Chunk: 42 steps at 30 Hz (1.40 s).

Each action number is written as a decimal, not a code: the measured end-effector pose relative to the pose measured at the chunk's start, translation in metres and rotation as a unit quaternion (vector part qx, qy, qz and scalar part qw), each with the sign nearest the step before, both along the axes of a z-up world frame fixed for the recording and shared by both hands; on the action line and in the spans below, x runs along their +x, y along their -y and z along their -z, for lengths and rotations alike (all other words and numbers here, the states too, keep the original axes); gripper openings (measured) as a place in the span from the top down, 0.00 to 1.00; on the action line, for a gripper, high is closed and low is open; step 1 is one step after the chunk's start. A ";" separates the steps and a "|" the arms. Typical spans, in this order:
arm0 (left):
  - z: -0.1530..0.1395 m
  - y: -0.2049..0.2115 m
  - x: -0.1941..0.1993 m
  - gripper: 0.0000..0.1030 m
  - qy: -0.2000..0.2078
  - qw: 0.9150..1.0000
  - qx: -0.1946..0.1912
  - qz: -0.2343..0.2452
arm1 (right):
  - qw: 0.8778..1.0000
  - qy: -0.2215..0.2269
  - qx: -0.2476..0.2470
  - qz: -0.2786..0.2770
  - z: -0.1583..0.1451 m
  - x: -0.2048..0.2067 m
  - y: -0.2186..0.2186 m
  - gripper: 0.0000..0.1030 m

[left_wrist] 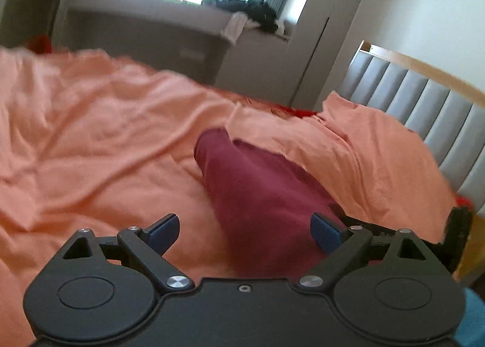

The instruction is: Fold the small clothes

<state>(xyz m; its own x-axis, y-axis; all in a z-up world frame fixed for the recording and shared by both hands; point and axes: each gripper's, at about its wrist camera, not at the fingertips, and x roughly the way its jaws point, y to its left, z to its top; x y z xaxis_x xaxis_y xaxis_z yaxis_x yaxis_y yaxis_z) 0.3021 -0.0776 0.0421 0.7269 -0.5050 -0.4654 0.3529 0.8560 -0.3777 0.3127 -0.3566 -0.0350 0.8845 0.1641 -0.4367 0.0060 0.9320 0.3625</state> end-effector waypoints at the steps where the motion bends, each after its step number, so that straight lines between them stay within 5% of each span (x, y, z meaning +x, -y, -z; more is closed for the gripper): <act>1: 0.004 -0.001 0.001 0.09 -0.005 1.000 -0.004 0.005 | 1.000 0.000 -0.001 0.001 0.000 0.000 -0.001 0.81; 5: 0.022 0.001 -0.002 0.07 -0.006 1.000 0.020 0.013 | 1.000 -0.003 -0.005 0.009 0.001 -0.002 0.002 0.70; 9: 0.034 0.001 -0.004 0.03 0.005 0.999 0.038 0.013 | 1.000 -0.008 0.000 0.026 0.002 -0.004 0.007 0.42; 13: 0.048 -0.006 -0.006 0.00 0.021 1.000 0.014 0.010 | 1.000 0.000 0.020 0.024 0.002 -0.010 0.012 0.09; 15: 0.056 -0.010 -0.008 0.01 0.020 1.000 -0.014 0.005 | 1.000 0.007 0.028 0.013 0.001 -0.016 0.011 0.04; 25: 0.056 -0.006 -0.019 0.01 0.057 0.998 0.017 -0.002 | 0.998 -0.002 -0.046 -0.043 0.006 -0.036 -0.027 0.00; 32: 0.054 -0.003 -0.021 0.00 0.063 0.998 0.028 -0.004 | 0.998 -0.027 0.034 -0.044 0.017 -0.031 -0.008 0.00; 42: 0.056 -0.007 -0.018 0.00 0.040 0.999 0.008 -0.005 | 0.998 -0.026 0.037 -0.039 0.019 -0.033 -0.008 0.00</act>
<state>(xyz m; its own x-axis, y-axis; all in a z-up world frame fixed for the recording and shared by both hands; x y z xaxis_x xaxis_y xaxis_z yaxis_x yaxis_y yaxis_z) 0.2838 -0.0703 -0.0143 0.7666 -0.4912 -0.4136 0.3730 0.8649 -0.3359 0.2792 -0.3488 -0.0539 0.8444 0.2646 -0.4659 -0.0444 0.9011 0.4314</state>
